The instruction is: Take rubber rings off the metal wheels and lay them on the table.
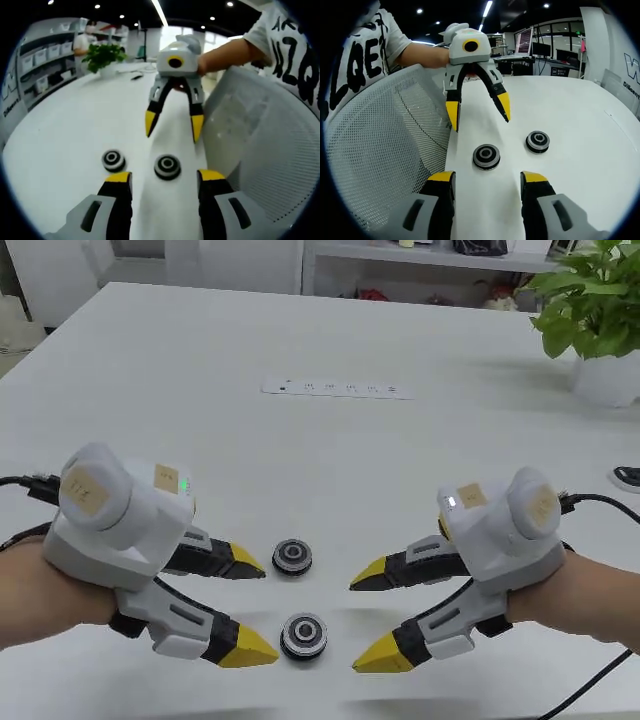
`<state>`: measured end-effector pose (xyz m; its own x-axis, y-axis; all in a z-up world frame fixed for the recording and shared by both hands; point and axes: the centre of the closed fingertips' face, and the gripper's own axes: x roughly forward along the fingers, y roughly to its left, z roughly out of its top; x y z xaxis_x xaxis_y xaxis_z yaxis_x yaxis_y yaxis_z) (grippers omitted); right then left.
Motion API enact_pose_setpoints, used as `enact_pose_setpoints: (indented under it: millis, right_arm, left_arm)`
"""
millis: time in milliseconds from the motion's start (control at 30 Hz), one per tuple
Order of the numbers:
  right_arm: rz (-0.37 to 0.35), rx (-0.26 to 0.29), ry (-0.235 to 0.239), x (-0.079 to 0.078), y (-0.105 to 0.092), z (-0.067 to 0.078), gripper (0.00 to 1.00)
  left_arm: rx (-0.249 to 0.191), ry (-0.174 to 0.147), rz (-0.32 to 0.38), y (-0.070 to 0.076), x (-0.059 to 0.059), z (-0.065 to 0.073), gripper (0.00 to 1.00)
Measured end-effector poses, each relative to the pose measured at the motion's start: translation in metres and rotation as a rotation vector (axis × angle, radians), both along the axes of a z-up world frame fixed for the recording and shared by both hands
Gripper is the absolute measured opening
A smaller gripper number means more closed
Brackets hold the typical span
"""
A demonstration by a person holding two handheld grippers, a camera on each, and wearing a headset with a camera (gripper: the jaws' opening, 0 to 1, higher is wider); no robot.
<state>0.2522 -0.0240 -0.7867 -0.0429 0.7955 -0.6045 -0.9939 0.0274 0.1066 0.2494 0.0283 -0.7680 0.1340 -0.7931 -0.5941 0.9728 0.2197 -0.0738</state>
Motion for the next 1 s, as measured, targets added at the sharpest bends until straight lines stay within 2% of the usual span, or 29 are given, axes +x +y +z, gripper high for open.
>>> enact_pose_setpoints:
  millis: [433, 1000]
  right_arm:
    - [0.029, -0.009, 0.006, 0.0, 0.01, -0.004, 0.46]
    - [0.048, -0.015, 0.013, 0.0, 0.014, -0.009, 0.45]
  left_arm:
    - [0.016, 0.007, -0.038, -0.008, 0.002, -0.007, 0.46]
    - [0.05, 0.018, -0.111, -0.023, -0.004, -0.018, 0.35]
